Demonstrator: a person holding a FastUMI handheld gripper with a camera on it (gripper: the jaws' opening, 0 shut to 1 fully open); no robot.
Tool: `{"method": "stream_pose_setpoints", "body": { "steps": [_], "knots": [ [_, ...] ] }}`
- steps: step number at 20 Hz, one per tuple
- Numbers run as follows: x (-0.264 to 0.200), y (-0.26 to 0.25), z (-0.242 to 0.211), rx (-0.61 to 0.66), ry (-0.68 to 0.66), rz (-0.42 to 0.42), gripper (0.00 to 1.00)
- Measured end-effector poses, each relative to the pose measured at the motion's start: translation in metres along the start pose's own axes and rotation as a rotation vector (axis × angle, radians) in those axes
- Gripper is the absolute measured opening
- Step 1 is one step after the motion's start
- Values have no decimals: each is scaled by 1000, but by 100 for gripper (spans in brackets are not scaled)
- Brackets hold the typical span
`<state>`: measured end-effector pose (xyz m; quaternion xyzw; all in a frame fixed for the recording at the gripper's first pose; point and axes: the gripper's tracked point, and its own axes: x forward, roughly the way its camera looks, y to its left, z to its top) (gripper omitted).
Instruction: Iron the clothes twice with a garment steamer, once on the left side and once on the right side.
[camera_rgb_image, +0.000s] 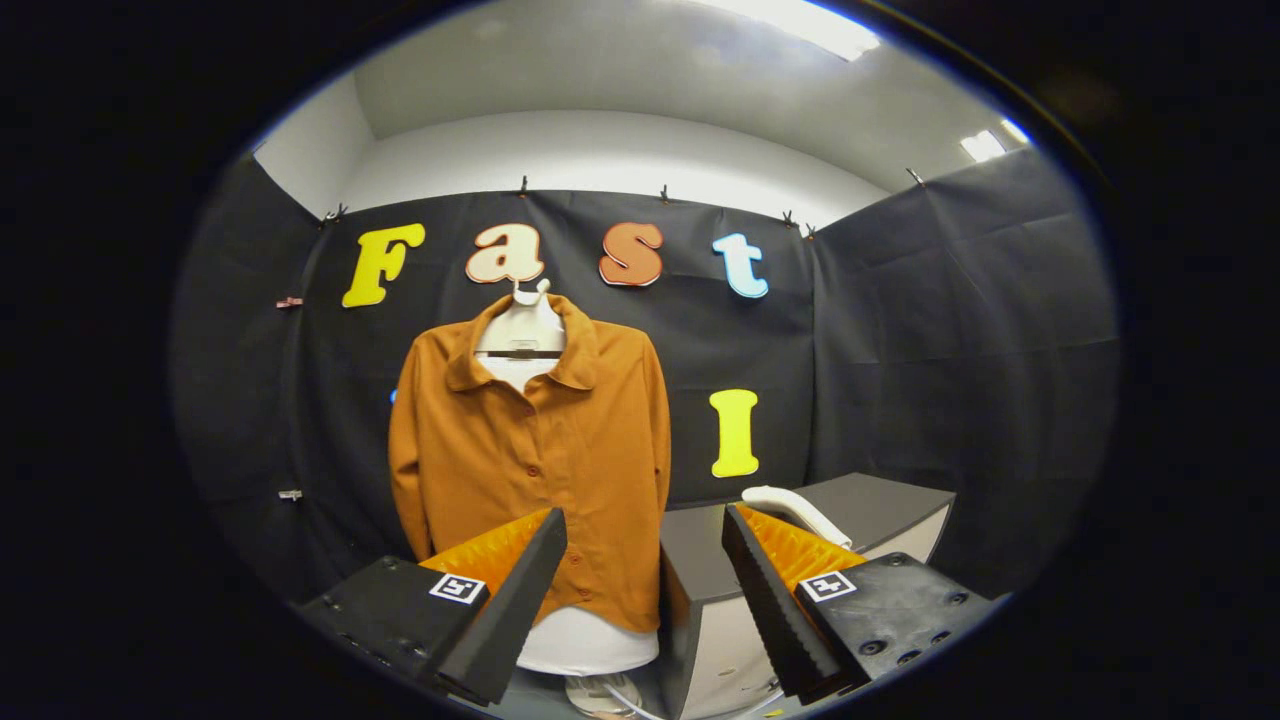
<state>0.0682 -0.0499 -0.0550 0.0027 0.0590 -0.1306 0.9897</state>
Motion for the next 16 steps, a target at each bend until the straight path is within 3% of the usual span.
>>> {"method": "stream_pose_setpoints", "body": {
  "steps": [8, 16],
  "knots": [
    [104, -109, -5, -21, 33, -67, 98],
    [198, -187, -52, -6, 161, -79, 99]
  ]
}}
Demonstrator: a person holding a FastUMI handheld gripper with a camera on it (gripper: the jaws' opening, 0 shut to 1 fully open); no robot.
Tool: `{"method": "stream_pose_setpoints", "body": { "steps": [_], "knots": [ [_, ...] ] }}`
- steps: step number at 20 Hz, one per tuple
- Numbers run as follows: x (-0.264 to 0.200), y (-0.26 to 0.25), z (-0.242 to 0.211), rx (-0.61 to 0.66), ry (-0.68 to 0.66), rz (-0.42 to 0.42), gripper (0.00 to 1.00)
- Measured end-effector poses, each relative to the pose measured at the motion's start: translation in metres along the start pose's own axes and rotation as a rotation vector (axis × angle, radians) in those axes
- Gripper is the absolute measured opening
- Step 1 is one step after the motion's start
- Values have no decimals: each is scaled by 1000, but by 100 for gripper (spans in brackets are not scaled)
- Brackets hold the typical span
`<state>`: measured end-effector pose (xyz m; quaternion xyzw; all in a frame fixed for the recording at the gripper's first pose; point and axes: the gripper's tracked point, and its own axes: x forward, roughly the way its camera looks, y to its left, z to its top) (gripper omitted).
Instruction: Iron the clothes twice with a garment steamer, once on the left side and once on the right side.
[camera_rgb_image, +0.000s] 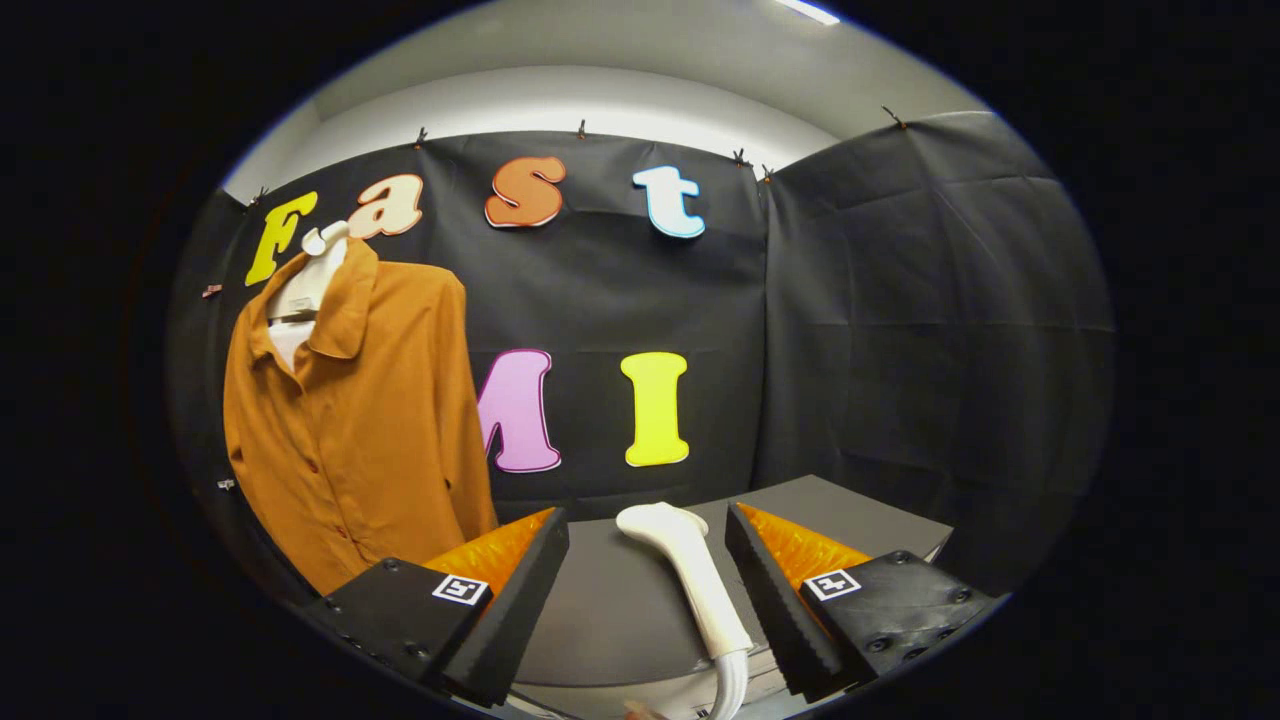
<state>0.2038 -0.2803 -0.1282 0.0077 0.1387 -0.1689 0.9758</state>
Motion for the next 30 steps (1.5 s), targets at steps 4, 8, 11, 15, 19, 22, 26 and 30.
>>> {"method": "stream_pose_setpoints", "body": {
  "steps": [4, 8, 11, 15, 19, 22, 26, 30],
  "knots": [
    [43, -11, -19, 18, 68, 29, 99],
    [71, -16, -50, 24, 173, 47, 99],
    [87, -22, -72, 27, 251, 36, 99],
    [99, -30, -104, 19, 375, 13, 99],
    [107, -40, -132, 2, 474, -21, 99],
    [110, -44, -144, 24, 529, -34, 87],
    [109, -43, -150, 12, 560, -15, 52],
    [106, -43, -135, 64, 516, 9, 47]
  ]
}}
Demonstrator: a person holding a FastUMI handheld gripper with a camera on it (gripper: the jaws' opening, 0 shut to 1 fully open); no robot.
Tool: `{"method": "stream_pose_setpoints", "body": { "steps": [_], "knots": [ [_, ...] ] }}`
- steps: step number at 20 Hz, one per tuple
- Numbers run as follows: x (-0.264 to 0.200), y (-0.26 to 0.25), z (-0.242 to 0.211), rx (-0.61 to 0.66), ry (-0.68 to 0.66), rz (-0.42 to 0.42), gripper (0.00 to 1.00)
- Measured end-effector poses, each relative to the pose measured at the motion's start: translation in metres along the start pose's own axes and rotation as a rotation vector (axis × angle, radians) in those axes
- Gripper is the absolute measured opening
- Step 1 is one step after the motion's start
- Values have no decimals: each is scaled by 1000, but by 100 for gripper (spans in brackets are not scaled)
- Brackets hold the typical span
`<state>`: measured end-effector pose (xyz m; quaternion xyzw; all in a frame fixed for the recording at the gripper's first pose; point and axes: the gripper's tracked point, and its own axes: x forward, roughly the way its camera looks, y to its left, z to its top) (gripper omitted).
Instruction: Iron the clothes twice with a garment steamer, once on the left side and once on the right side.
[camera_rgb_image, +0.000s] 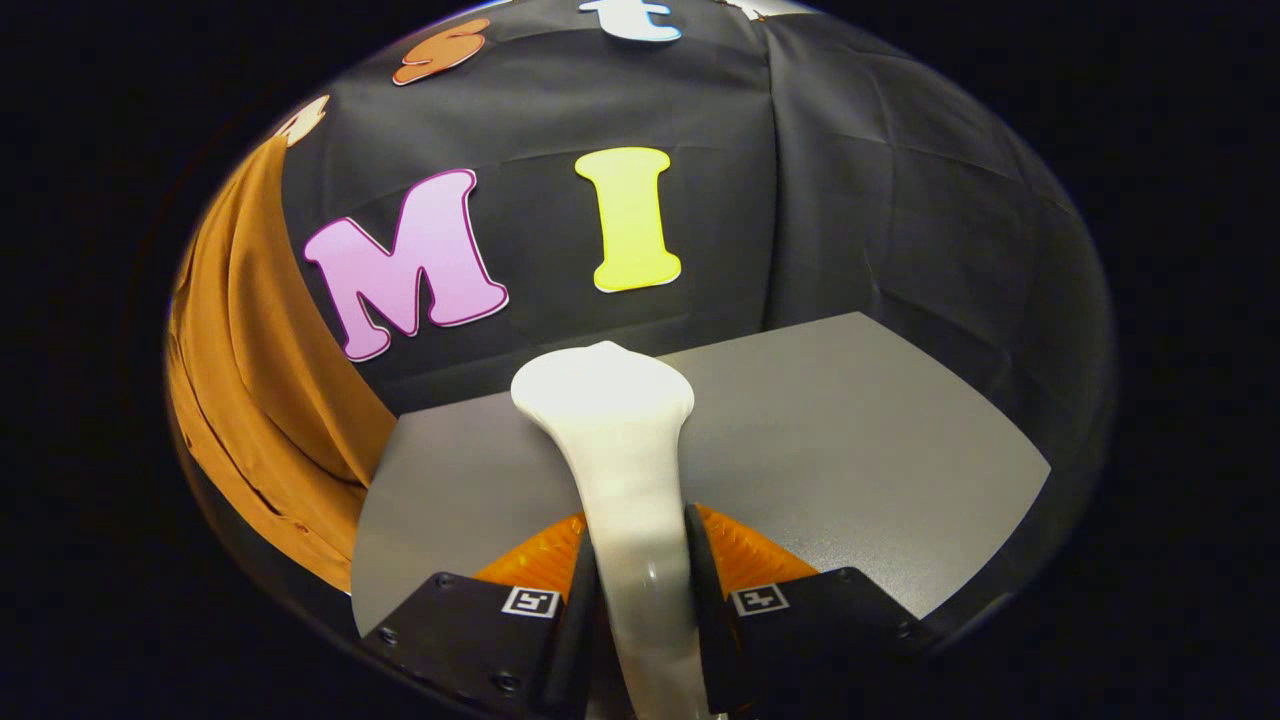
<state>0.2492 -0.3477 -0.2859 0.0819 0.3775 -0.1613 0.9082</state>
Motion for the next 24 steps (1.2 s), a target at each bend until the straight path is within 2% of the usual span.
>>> {"method": "stream_pose_setpoints", "body": {
  "steps": [9, 11, 17, 20, 24],
  "knots": [
    [-85, 17, 35, 34, -183, 21, 47],
    [-111, 38, 45, 34, -245, 57, 47],
    [-176, 111, 65, 37, -428, 79, 47],
    [-186, 162, 65, 27, -469, 99, 47],
    [-184, 228, 54, 13, -454, 122, 47]
  ]
}}
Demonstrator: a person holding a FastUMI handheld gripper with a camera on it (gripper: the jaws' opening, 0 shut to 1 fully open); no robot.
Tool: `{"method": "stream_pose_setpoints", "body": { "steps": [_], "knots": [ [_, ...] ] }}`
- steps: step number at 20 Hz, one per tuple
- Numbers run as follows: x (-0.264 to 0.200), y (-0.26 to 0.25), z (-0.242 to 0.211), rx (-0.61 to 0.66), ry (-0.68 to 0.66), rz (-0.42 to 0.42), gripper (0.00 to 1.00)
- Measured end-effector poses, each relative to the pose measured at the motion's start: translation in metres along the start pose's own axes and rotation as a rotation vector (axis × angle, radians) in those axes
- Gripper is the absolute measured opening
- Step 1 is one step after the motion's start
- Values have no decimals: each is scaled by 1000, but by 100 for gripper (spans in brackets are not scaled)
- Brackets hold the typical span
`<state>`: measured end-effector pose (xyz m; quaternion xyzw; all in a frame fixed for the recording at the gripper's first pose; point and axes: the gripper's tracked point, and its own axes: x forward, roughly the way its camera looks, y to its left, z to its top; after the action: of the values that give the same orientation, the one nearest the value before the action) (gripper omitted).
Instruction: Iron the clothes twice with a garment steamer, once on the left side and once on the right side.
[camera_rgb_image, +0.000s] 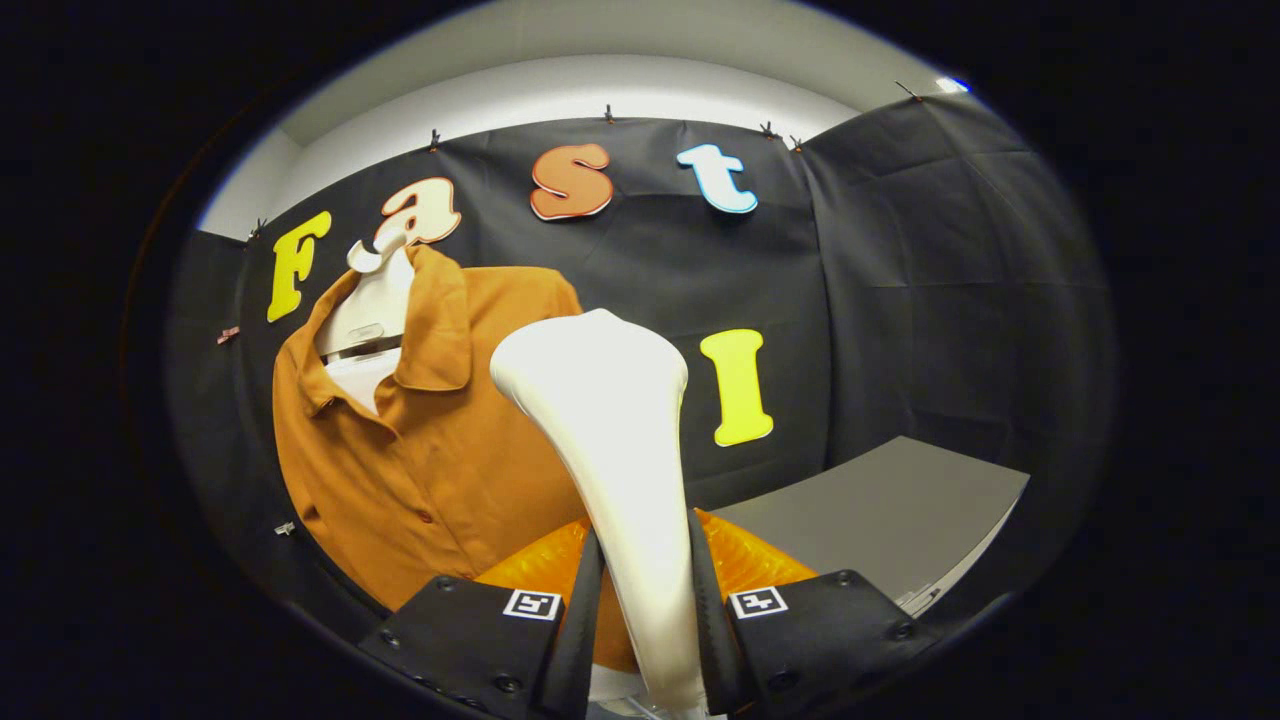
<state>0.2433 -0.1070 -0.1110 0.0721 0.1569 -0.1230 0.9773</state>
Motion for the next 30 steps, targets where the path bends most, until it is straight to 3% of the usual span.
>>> {"method": "stream_pose_setpoints", "body": {
  "steps": [5, 10, 22, 30],
  "knots": [
    [13, 60, -20, -34, 30, 18, 47],
    [36, 75, -53, -60, 119, -36, 47],
    [51, 67, -141, -97, 359, -122, 47],
    [44, 43, -225, -90, 577, -169, 47]
  ]
}}
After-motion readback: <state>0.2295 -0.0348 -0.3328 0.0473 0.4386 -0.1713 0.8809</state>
